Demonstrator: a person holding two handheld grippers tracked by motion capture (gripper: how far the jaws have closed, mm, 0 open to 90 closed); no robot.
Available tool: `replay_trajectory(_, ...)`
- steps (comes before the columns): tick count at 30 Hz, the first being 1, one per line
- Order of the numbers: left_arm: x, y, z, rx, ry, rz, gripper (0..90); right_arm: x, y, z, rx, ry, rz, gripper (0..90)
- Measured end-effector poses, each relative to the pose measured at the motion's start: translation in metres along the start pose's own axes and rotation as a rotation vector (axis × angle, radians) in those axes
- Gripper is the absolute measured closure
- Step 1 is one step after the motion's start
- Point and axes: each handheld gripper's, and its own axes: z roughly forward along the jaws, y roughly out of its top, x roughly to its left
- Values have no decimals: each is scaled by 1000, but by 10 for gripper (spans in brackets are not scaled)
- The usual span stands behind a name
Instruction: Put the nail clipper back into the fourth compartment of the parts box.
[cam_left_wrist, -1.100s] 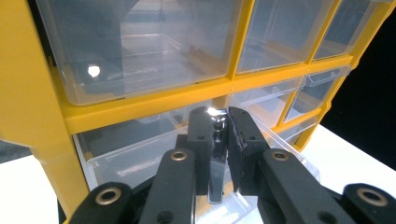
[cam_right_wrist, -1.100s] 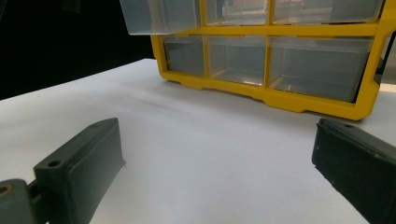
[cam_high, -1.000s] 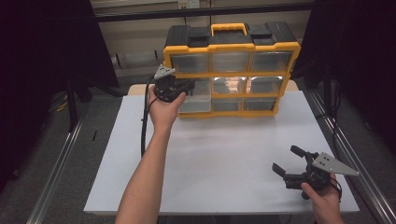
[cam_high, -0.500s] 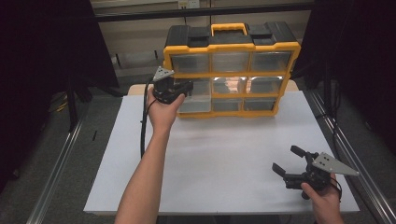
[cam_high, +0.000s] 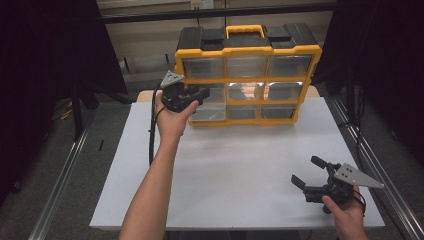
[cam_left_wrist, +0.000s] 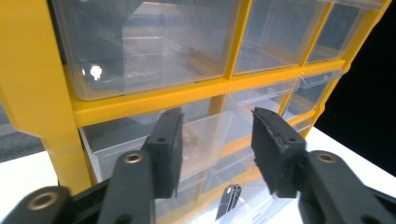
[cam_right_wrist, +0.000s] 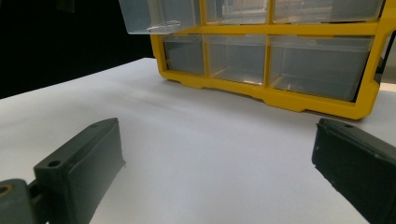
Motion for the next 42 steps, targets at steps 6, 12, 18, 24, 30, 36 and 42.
replay_trajectory(6,-2,-2,-7,-47,-29,11,361,0,0,0,2,5,-1,13)
replay_trajectory(12,0,-7,-18,-84,-62,12,252,0,0,0,1,5,-1,14)
replay_trajectory(18,2,-9,-31,-73,-74,10,193,0,0,-1,2,0,-2,14)
replay_trajectory(24,5,-14,-42,-77,-106,34,155,0,0,-2,2,0,-4,14)
replay_trajectory(30,6,-20,-53,-101,-130,30,116,0,0,-2,2,-1,-2,14)
replay_trajectory(36,9,-27,-65,-107,-132,46,92,0,0,-2,1,-1,-2,14)
replay_trajectory(42,11,-37,-76,-116,-116,36,62,0,0,-1,-4,-5,-2,14)
